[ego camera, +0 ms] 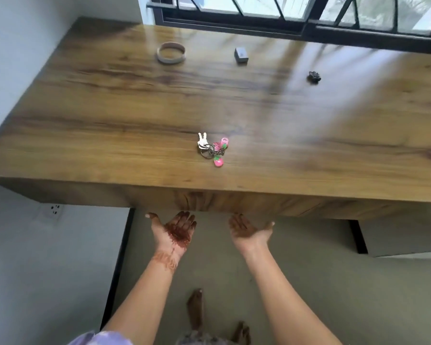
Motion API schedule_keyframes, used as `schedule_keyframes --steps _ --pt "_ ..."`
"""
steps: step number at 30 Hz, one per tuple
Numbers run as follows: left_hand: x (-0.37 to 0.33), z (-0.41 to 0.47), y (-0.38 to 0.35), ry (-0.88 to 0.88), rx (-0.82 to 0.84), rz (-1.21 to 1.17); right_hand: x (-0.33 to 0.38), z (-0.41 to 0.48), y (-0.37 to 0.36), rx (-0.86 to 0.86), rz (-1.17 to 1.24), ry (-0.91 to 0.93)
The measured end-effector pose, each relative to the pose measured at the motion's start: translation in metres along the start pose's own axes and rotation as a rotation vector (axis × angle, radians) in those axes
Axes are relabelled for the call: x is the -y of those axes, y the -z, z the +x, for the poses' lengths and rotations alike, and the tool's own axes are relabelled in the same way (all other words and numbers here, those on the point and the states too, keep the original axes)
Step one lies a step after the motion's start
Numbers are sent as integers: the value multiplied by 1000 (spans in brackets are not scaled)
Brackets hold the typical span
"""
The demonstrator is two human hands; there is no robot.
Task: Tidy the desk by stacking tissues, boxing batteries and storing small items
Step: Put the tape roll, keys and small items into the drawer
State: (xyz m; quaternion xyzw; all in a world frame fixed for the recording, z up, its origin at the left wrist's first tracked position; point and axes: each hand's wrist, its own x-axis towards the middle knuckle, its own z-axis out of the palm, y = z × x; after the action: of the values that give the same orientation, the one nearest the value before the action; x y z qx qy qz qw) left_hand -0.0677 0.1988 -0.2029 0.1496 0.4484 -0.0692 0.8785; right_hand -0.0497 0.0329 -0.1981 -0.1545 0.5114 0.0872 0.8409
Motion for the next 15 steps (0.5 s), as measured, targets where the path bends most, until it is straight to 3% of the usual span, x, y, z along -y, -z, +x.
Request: schedule_keyframes --steps 15 --pt "-4 18 10 18 68 -136 -8 11 11 53 136 40"
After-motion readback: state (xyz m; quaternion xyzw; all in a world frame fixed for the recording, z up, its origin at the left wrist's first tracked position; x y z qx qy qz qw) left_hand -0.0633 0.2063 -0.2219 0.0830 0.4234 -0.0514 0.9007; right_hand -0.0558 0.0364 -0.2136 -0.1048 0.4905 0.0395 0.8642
